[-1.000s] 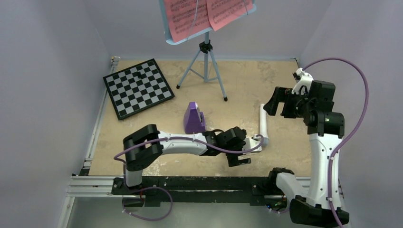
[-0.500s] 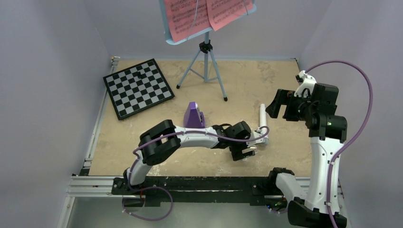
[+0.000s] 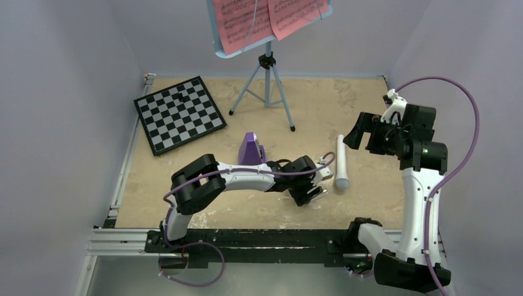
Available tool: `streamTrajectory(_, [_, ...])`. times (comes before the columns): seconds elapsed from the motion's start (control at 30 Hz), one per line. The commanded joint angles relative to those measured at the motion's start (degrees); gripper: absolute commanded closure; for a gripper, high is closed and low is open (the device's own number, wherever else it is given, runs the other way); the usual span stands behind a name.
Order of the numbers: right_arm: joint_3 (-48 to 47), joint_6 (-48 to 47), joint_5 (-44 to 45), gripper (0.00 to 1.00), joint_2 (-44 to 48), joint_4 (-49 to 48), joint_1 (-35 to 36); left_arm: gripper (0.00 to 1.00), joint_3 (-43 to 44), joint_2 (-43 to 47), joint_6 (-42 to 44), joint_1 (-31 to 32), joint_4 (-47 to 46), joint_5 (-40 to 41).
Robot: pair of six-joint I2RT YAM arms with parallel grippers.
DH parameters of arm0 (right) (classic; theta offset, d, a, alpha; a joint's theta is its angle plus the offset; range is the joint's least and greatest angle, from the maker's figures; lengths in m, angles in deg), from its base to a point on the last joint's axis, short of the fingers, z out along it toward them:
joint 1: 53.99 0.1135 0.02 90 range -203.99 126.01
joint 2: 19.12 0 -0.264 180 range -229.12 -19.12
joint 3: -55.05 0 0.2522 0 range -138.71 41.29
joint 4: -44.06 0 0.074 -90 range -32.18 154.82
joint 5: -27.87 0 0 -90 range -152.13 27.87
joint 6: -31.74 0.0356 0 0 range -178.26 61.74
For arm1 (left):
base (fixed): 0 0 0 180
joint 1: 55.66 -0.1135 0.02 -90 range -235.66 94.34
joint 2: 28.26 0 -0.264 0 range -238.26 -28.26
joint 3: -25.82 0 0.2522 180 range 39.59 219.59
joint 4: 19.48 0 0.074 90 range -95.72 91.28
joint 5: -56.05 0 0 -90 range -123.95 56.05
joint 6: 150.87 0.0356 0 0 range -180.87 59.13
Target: Pack up the instrument practice props
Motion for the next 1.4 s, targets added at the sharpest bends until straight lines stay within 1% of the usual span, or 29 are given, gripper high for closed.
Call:
streamTrajectory(0.0, [2.63, 4.31, -3.29, 0.02, -2.91, -1.35, -0.15, 0.45, -9.34, 6.31, -18.77, -3.46, 6.65, 1.6])
streamTrajectory(0.07, [5.17, 6.74, -5.85, 0.03, -4.81, -1.65, 0.0, 0.47, -13.63, 9.16, -25.84, -4.82, 7.49, 1.48])
streamTrajectory(0.13, [7.39, 8.13, -7.12, 0.04, -6.64, -2.07, 1.3, 0.48, -15.83, 10.8, -30.53, -5.06, 8.34, 2.23])
streamTrajectory(0.23, [9.34, 7.58, -6.08, 0.04, -8.36, -2.89, 5.23, 0.49, -15.62, 10.54, -37.3, -4.7, 10.35, 4.06])
streamTrajectory(0.27, [9.62, 7.5, -5.74, 0.04, -8.87, -2.98, 6.59, 0.47, -14.73, 9.73, -39.36, -4.52, 10.98, 4.44])
streamTrajectory(0.33, [10.25, 7.46, -5.83, 0.04, -9.91, -3.02, 8.33, 0.35, -11.75, 6.93, -42.24, -3.8, 10.84, 2.75])
streamTrajectory(0.4, [10.5, 7.49, -5.66, 0.04, -11.09, -2.79, 8.89, 0.26, -8.01, 4.08, -42.73, -2.61, 8.84, 0.53])
streamTrajectory(0.47, [10.43, 7.23, -4.7, 0.04, -12.27, -2.03, 8.92, 0.19, -4.3, 2.08, -43.27, -1.89, 7.79, 0.4])
streamTrajectory(0.53, [10.25, 6.84, -3.75, 0.04, -12.99, -0.85, 8.92, 0.12, -3.09, 2.62, -42.55, -1.73, 6.46, 0.92])
streamTrajectory(0.6, [10.43, 6.79, -3.48, 0.03, -13.48, 0.18, 8.92, 0.09, -3.67, 5.29, -40.99, -2.12, 6.48, 2.0])
streamTrajectory(0.67, [11.29, 8.11, -3.38, 0.03, -14.22, 0.47, 8.92, 0.07, -6.14, 9.09, -38.52, -3.18, 6.41, 1.64])
streamTrajectory(0.8, [13.42, 9.18, -4.47, 0.04, -15.12, 1.9, 10.47, 0.06, -13.12, 20.3, -28.42, -5.01, 6.58, -0.78])
streamTrajectory(0.87, [14.41, 9.07, -4.67, 0.06, -15.87, 2.7, 14.73, 0.06, -18.31, 28.71, -23.88, -5.92, 7.16, -4.21])
streamTrajectory(0.9, [14.66, 9.22, -4.71, 0.06, -16.35, 2.83, 16.64, 0.06, -20.11, 31.43, -21.69, -6.42, 7.01, -5.53])
streamTrajectory(0.93, [14.84, 9.91, -4.37, 0.06, -16.77, 2.53, 18.79, 0.07, -23.11, 37.24, -19.22, -6.83, 6.87, -7.37])
streamTrajectory(0.97, [15.03, 10.93, -3.9, 0.06, -17.34, 2.03, 21.33, 0.07, -25.09, 41.59, -16.6, -6.9, 7.07, -7.54])
streamTrajectory(1.03, [15.57, 13.43, -2.34, 0.03, -18.81, 0.89, 24.3, 0.06, -27.43, 49.22, -11.1, -7.31, 8.58, -7.77])
streamTrajectory(1.1, [16.53, 16.19, -0.27, 0.01, -20.73, -0.15, 26.07, 0.07, -28.08, 54.59, -6.64, -8.48, 11.42, -8.85])
streamTrajectory(1.17, [17.71, 18.66, 1.95, 0.01, -22.87, -0.91, 27.5, 0.07, -28.82, 58.04, -3.8, -10.47, 13.69, -9.54])
streamTrajectory(1.27, [18.24, 21.69, 4.88, 0.01, -25.44, -2.86, 30.21, 0.07, -29.3, 60.69, -2.3, -13.86, 15.77, -11.24])
streamTrajectory(1.37, [17.56, 26.0, 6.02, 0.01, -28.39, -4.03, 33.16, 0.07, -29.12, 62.83, -1.85, -14.82, 15.88, -11.01])
